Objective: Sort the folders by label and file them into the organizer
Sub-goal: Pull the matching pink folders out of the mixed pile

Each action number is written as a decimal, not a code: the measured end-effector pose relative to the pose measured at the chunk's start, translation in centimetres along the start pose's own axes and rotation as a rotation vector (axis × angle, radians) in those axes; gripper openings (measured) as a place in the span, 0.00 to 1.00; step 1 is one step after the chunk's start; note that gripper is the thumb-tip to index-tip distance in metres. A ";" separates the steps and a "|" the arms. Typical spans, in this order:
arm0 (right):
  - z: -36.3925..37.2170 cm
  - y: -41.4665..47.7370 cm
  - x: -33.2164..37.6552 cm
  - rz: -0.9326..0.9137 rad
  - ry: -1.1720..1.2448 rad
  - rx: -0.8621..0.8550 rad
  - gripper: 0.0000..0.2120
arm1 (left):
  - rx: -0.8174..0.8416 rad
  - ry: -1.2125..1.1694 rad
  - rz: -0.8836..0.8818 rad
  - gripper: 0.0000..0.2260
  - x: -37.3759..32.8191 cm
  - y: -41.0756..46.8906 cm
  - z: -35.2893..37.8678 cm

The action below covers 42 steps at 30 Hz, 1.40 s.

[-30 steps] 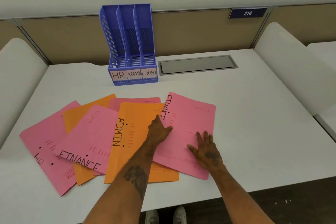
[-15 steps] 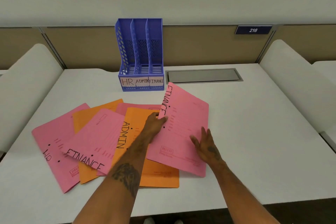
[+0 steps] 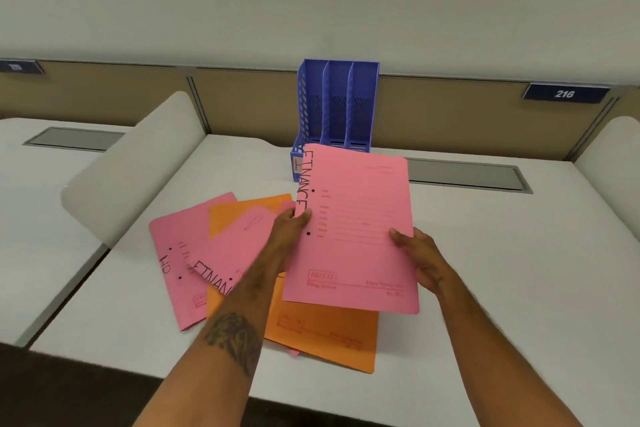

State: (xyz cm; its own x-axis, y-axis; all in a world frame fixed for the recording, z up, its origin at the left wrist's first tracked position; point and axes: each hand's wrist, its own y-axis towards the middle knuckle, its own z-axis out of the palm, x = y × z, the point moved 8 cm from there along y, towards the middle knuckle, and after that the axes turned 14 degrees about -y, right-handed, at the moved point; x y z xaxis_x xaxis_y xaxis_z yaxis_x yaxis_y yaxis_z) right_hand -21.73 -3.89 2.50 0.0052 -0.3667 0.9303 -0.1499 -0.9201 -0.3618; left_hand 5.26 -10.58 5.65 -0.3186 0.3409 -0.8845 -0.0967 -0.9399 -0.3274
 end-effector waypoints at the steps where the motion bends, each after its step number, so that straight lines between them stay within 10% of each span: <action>1: 0.6 0.2 0.3 -0.021 -0.004 0.006 0.24 | -0.010 -0.002 0.007 0.11 -0.3 -0.4 -0.6; 6: 3.3 0.7 1.4 -0.055 -0.020 0.025 0.20 | -0.082 0.034 0.002 0.21 -1.3 -1.1 -4.3; 15: 2.8 1.0 2.3 -0.061 -0.022 -0.038 0.22 | -0.831 0.517 -0.276 0.38 0.6 -3.6 -21.6; 27: 2.5 -1.6 1.5 -0.065 -0.043 -0.115 0.34 | -0.736 0.580 -0.356 0.33 2.2 -2.2 -23.0; 42: 3.1 -3.0 2.0 -0.068 -0.042 -0.149 0.19 | -0.570 0.284 0.306 0.18 -9.2 1.2 -19.3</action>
State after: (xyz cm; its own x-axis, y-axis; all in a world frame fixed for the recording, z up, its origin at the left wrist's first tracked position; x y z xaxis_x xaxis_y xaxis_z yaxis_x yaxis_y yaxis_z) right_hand -18.21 -2.27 5.23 0.0614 -0.3128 0.9478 -0.2928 -0.9135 -0.2825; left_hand 26.26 -14.49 6.93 0.0137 0.1275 -0.9917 0.4913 -0.8647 -0.1044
